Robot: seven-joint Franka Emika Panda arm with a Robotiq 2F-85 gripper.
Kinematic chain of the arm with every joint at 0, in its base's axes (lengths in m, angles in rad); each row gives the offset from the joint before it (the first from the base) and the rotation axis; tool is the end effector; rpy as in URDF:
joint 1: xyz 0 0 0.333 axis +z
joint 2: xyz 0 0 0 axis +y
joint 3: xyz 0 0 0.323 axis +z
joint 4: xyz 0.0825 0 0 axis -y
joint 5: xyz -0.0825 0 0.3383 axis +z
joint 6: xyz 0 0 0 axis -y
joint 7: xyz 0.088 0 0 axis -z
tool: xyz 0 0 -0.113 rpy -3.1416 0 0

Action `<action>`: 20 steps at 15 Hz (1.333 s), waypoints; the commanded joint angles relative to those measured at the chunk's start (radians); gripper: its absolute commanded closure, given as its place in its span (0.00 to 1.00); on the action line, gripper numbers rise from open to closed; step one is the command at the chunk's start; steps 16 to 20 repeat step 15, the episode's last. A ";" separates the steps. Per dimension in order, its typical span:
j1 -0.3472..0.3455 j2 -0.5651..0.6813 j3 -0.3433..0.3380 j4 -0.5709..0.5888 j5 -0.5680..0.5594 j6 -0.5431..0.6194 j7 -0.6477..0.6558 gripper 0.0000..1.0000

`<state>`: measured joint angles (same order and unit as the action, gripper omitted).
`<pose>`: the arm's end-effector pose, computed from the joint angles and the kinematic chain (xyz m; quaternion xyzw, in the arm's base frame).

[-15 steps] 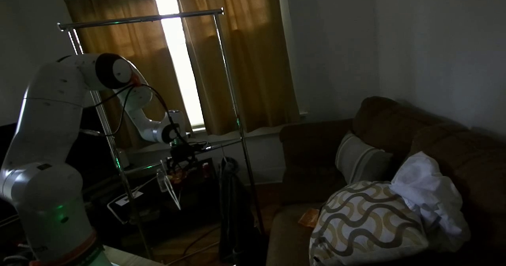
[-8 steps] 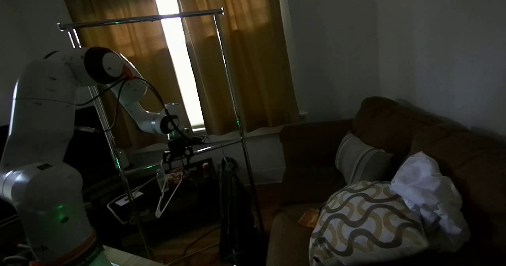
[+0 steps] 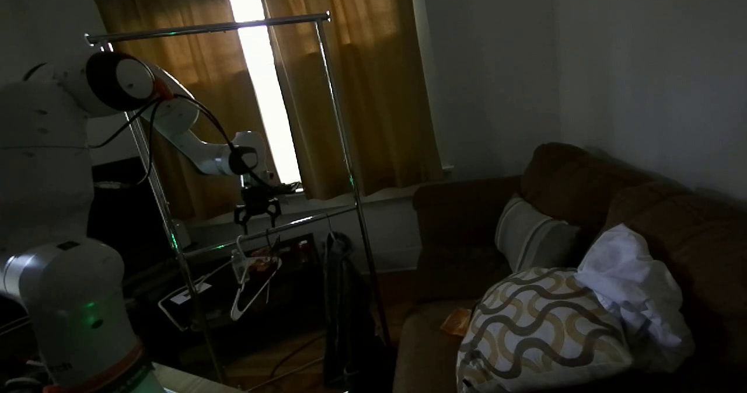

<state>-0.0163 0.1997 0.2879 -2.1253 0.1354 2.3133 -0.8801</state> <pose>0.5153 0.1427 0.3523 -0.8616 -0.5016 -0.0205 0.0752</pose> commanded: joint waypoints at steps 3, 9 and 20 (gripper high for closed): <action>0.062 -0.097 -0.043 0.014 0.014 -0.092 0.050 0.00; 0.114 -0.134 -0.058 0.103 -0.030 -0.176 0.115 0.00; 0.126 -0.130 -0.063 0.118 -0.003 -0.149 0.090 0.00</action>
